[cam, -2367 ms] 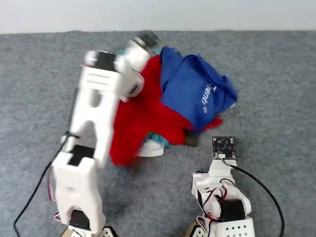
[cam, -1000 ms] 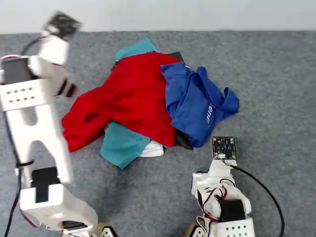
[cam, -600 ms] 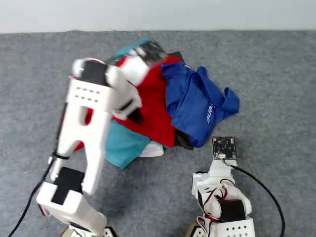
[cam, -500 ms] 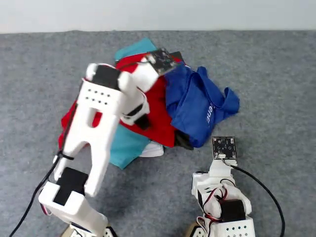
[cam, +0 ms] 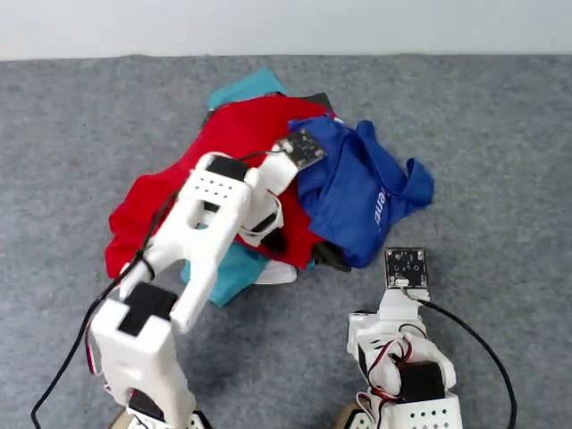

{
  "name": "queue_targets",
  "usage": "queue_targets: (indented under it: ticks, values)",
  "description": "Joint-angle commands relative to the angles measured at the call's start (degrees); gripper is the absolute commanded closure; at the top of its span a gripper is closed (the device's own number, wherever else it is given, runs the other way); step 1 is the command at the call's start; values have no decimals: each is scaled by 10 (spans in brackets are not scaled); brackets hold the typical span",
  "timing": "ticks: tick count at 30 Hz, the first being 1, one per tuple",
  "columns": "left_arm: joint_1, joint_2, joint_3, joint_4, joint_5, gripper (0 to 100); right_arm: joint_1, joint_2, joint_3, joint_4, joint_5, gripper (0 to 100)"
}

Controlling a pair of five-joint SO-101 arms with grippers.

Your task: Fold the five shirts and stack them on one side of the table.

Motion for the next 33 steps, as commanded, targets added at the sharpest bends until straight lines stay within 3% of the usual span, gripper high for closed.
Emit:
queue_targets:
  ticks: [1,4,9,15,25,33]
  values:
    - [-2,37,-2,-42,42,714,-3,-5,9,1,-5,990]
    - [-4,44,-22,-61,91,753,-3,-5,9,1,-5,990]
    - [5,45,-22,-73,46,977,-3,-5,9,1,-5,990]
    - [-39,23,-24,-53,51,989,-3,-5,9,1,-5,990]
    - [-274,-150,-22,-15,58,989,-3,-5,9,1,-5,990]
    - [-483,-219,-23,-18,4,989,-3,-5,9,1,-5,990]
